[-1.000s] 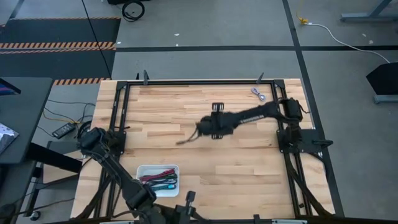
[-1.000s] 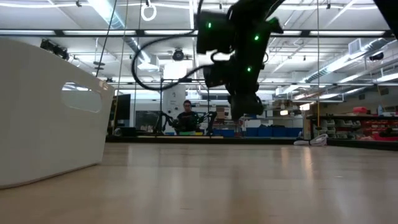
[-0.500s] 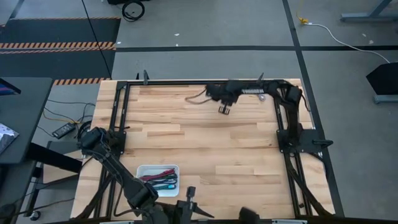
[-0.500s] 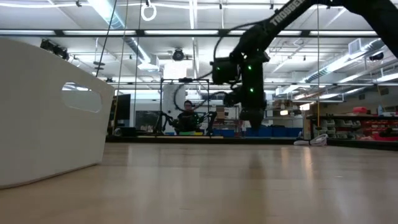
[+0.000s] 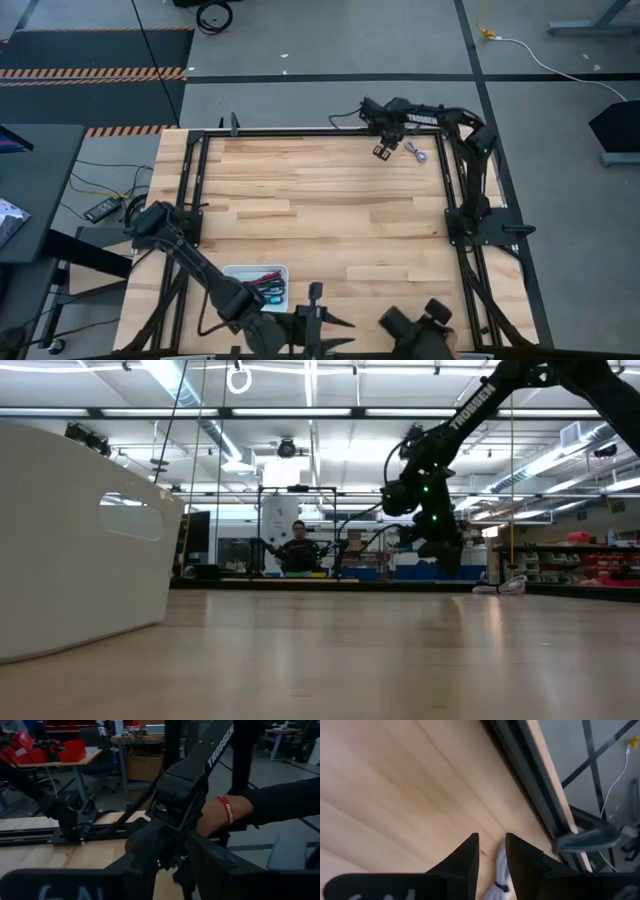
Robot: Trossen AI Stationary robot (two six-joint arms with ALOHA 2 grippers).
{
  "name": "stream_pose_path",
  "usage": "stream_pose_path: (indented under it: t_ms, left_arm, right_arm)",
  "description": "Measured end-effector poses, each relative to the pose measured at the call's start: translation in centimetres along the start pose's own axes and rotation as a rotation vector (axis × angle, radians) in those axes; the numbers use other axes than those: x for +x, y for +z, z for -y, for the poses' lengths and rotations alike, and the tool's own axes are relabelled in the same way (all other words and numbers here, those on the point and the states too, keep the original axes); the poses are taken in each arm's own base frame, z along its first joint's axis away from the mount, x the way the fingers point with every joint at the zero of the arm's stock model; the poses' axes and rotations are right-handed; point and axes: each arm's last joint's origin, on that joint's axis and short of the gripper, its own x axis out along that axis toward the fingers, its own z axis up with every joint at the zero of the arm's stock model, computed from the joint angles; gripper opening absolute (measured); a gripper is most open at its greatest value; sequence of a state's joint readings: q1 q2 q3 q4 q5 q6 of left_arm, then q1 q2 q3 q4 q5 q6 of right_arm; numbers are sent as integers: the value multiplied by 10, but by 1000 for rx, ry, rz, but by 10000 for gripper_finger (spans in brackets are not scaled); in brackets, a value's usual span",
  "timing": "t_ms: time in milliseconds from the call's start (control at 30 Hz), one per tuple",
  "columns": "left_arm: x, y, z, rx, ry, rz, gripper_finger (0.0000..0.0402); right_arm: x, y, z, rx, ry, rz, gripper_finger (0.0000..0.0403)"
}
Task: Pick and place USB-C Cables
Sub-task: Put the white charger cable into the white bin
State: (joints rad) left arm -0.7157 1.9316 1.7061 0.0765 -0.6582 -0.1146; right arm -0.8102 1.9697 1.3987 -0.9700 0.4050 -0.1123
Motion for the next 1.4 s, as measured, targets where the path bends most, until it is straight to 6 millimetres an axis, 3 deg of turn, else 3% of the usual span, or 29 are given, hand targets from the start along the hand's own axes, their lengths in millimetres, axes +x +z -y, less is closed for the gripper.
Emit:
stream_pose_path:
  t_ms: [300, 800, 1033, 1400]
  left_arm:
    - [10, -1, -15, 1, 34, -21, 114]
    - [-12, -3, -14, -72, 78, -158, 114]
    - [-13, -4, -14, -68, 95, -157, 114]
    - [-12, -4, -15, -72, 99, -159, 114]
  right_arm:
    - [16, -15, 39, 6, -22, -113, 103]
    - [20, -29, 46, -27, 207, -200, 179]
    - [21, -28, 45, -6, 327, -164, 182]
    - [51, -46, 61, 32, 224, -213, 181]
